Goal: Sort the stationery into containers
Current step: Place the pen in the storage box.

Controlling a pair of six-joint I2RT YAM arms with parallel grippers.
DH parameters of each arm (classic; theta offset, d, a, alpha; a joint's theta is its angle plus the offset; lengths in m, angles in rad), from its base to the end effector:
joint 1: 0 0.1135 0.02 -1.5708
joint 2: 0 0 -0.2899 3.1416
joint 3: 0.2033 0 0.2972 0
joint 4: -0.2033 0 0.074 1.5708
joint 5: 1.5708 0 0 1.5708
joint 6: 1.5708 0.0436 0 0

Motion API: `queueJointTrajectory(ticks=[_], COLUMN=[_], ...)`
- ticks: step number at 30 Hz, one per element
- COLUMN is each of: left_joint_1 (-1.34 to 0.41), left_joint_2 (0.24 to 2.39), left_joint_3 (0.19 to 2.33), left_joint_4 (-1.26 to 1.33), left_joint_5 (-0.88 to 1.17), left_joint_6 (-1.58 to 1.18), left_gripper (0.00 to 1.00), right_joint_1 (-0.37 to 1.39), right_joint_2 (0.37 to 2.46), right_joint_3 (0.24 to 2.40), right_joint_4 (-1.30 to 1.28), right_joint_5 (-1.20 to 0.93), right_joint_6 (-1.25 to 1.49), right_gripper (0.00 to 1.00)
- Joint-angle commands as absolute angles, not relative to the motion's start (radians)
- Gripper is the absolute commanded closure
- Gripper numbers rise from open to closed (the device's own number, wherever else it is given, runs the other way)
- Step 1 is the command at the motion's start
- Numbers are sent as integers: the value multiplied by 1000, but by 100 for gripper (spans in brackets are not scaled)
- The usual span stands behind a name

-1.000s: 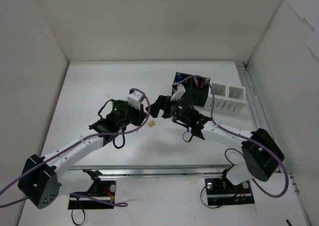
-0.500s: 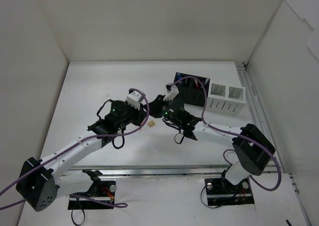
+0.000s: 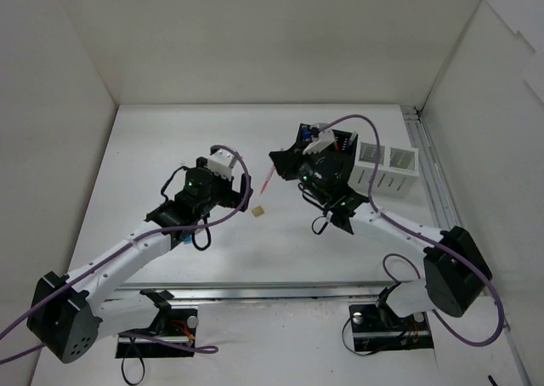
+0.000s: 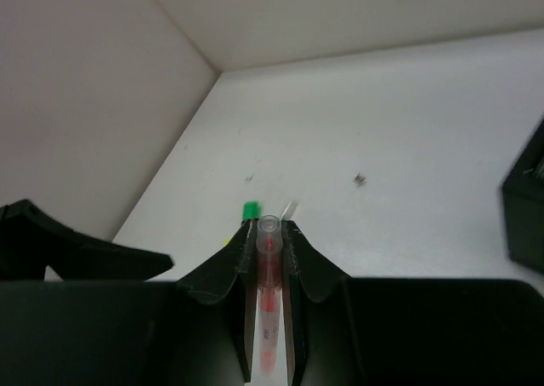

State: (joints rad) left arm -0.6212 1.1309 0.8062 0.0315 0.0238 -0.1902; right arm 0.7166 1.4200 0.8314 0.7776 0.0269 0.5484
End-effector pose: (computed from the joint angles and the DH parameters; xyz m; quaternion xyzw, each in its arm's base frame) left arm 0.2467 -0.1779 0.3058 0.1786 0.7827 -0.2441 0.5440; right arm 0.2778 0.2404 0.3105 -0.0432 0.6358 0.4486 0.6266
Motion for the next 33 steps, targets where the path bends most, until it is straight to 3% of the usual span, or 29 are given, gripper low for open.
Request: queueJointTrajectory(ticks=[1,7,11,19,25,28,29,30,33], left_joint_1=[-542,-356,-273,-239,-239,-239,-239,-239,-239], left_joint_2=[1120,1216,1276,1445,1560,1620,1632,1655,1693], left_joint_3=[882,960,994,1089,1161,1187,1195,1195,1197], left_joint_4=[25,-87,-81,-63,-63,-100,-110,-115,-123], left_joint_5=[-54,-12,87,115,112,103,97,94,86], left_joint_6=[-198,-258,-255,-199,-166,-155,-156,-156,-163], left_gripper=[0,1,1,0,1,1,1,1,3], right_joint_1=[616,471,352,178,155,150,152,150,153], right_joint_2=[1303,1261,1316,1526,1618,1608,1599,1591,1522], right_joint_3=[845,908,962,1089,1091,1052,1042,1020,988], right_joint_4=[796,678,675,721,755,764,767,767,769], right_joint_5=[81,251,243,71,8,-35,-32,-32,-45], right_joint_6=[425,106,-30,-61,-9,41,63,75,93], right_gripper=[100,100,100,100,100,95,79,75,72])
